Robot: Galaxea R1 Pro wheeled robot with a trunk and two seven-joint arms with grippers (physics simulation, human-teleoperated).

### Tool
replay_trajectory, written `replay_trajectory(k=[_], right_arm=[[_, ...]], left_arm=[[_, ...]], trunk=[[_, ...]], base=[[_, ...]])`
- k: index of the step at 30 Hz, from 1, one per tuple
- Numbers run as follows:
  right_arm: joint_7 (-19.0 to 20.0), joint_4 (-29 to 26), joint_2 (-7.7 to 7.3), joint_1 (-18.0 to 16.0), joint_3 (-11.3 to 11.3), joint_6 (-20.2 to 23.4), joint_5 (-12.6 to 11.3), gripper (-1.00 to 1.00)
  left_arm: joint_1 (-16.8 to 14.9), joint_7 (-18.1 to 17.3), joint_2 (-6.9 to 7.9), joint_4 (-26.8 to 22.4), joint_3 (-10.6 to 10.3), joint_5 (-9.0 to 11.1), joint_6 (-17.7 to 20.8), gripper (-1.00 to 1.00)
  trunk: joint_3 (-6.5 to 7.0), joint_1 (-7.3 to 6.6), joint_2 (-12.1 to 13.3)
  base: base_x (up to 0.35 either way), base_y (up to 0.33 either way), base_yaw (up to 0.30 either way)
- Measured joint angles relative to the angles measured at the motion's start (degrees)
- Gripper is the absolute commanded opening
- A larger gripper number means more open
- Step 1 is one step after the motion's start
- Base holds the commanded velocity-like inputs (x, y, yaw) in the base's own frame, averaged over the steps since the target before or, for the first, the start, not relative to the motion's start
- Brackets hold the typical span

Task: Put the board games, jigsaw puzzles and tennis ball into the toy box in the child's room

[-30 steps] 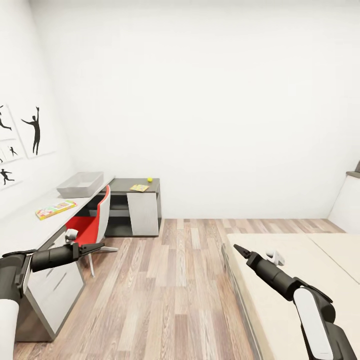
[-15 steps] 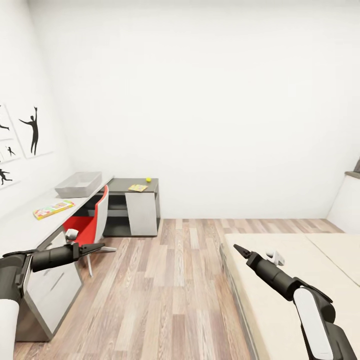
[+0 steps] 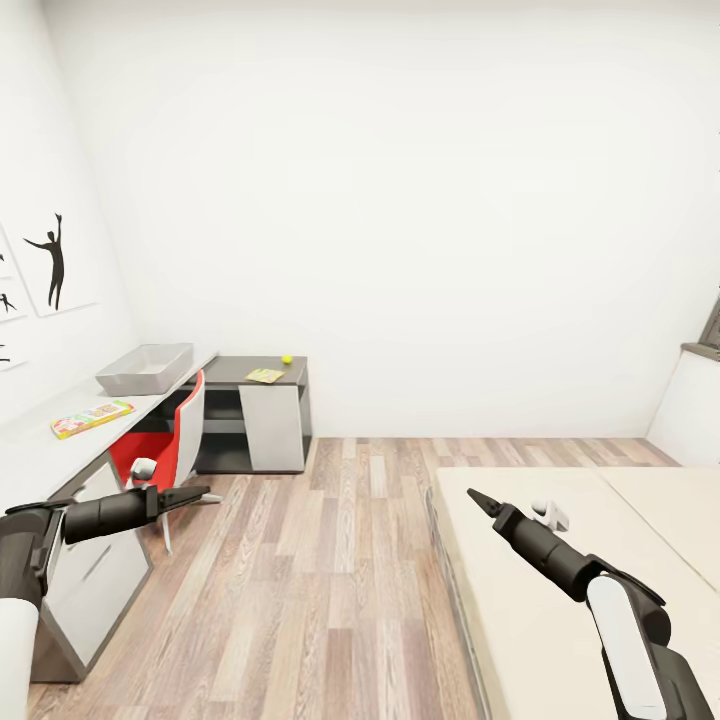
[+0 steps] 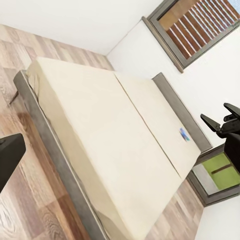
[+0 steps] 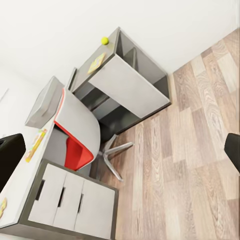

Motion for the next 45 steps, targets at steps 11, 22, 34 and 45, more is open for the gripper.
replay_trajectory(k=[11, 22, 34, 45], right_arm=[[0.0, 0.0, 0.00, 0.0, 0.0, 0.0, 0.0, 1.00], [0.0, 0.0, 0.00, 0.0, 0.0, 0.0, 0.0, 1.00], [0.1, 0.0, 0.00, 0.0, 0.1, 0.0, 0.0, 1.00], [0.0, 0.0, 0.00, 0.0, 0.1, 0.0, 0.0, 1.00]], left_arm=[[0.0, 0.0, 0.00, 0.0, 0.0, 0.0, 0.0, 1.00], [0.0, 0.0, 0.00, 0.0, 0.0, 0.0, 0.0, 1.00], [0.0, 0.0, 0.00, 0.0, 0.0, 0.0, 0.0, 1.00], [0.0, 0.0, 0.00, 0.0, 0.1, 0.0, 0.0, 1.00]], trunk=[[0.00, 0.00, 0.0], [0.00, 0.00, 0.0], [0.01, 0.00, 0.0], [0.06, 0.00, 0.0]], base=[[0.000, -0.211, 0.000], [0.000, -0.196, 0.000], [0.000, -0.028, -0.023], [0.000, -0.001, -0.024]])
